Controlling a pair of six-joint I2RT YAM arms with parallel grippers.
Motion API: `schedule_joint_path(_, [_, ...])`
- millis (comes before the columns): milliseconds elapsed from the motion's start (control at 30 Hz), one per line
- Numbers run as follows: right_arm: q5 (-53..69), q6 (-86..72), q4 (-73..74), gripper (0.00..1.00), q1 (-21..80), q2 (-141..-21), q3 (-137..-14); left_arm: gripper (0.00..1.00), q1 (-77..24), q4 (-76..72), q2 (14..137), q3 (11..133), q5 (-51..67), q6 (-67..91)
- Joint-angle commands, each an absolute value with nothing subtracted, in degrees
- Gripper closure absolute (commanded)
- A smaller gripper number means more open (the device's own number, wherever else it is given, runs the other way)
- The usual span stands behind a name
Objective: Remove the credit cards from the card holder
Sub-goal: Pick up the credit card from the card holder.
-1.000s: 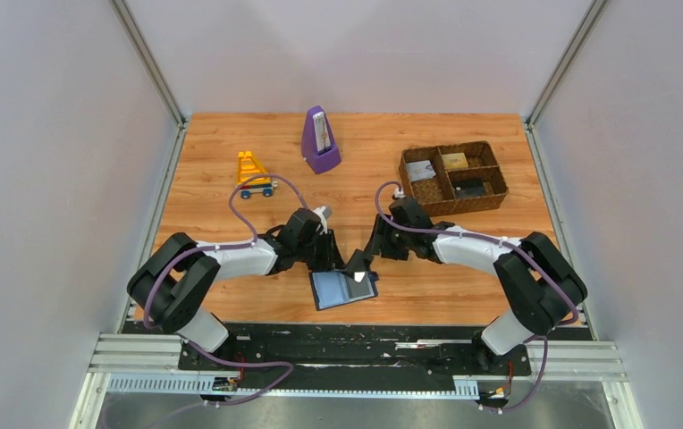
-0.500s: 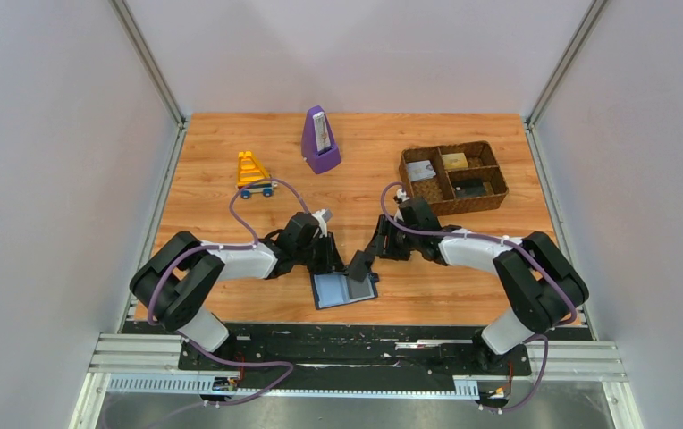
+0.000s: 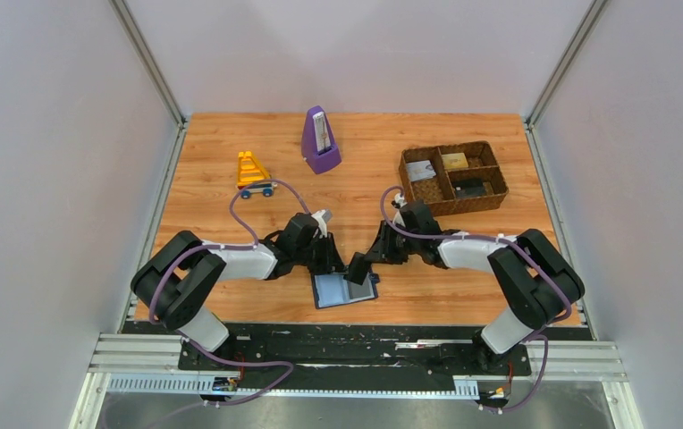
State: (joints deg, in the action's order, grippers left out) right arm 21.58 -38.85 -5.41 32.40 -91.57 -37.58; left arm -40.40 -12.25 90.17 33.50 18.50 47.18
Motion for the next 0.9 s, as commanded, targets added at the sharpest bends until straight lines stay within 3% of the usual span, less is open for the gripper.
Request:
schedule_joint_path(0, [22.82,-39.27,-7.1,0.75,31.86,-90.92,-36.55,0.8,-40.34,-11.26,91.19,32.28,17.19,46.24])
schedule_joint_path(200, [23.66,-38.92,-9.35,1.0,31.21,-90.46,-35.48,0.8,-40.34,-11.36,91.0,32.38,17.36,46.37])
schedule_joint_path(467, [25.66,-38.62,-10.93,1.0,30.69,-87.43,-35.07,0.76,-40.34,-10.8,90.02,32.31,17.77,46.55])
schedule_joint_path(567, [24.82,-36.82,-9.27,1.0,30.67,-84.62,-35.58,0.68,-40.34,-8.4,87.31,33.34,18.28,47.03])
schedule_joint_path(800, [21.81,-26.97,-1.74,1.0,30.96,-75.1,-39.57,0.58,-40.34,7.16,73.41,39.47,14.64,48.89])
schedule_joint_path(867, [19.81,-22.89,-0.39,1.0,32.0,-71.82,-40.33,0.51,-40.39,11.45,69.07,41.66,12.43,49.96])
